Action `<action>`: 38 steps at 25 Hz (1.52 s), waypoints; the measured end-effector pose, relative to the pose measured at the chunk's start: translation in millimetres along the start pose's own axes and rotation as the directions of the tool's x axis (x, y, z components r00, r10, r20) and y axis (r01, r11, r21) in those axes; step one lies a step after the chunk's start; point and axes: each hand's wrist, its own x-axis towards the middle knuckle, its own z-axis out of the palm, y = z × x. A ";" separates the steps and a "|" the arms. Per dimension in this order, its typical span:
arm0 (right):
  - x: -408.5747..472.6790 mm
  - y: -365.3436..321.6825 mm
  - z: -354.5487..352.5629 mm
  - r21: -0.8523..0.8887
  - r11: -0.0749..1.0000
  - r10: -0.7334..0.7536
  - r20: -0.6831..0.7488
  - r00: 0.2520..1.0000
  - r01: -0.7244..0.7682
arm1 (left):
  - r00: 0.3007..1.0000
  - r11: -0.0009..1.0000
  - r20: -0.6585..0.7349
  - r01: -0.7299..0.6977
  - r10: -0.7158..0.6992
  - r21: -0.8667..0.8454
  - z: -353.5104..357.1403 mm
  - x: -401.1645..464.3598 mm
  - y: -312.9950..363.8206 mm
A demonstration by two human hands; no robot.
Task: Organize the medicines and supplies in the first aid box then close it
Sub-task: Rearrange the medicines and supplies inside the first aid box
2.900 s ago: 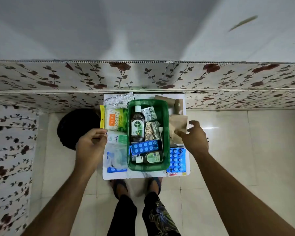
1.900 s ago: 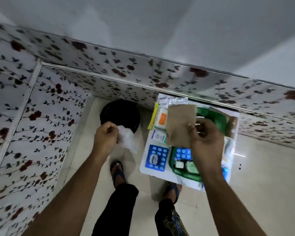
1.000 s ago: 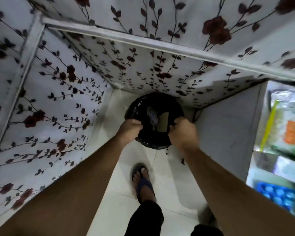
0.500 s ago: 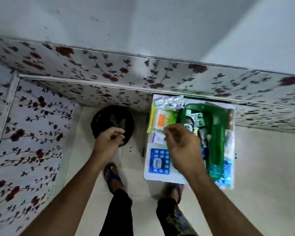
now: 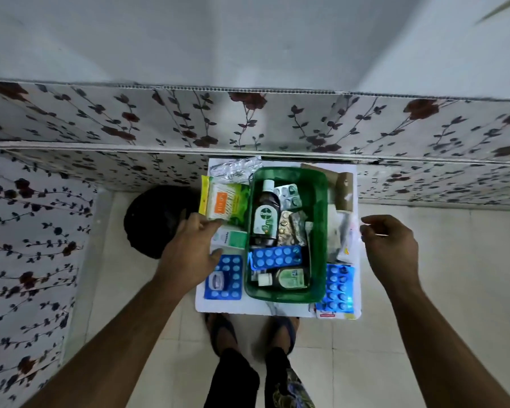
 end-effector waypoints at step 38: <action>-23.9 -55.0 -2.3 0.246 0.969 0.011 -0.002 1.000 -0.010 | 0.982 0.767 0.107 0.191 -0.159 -0.613 -53.9 57.6 133.2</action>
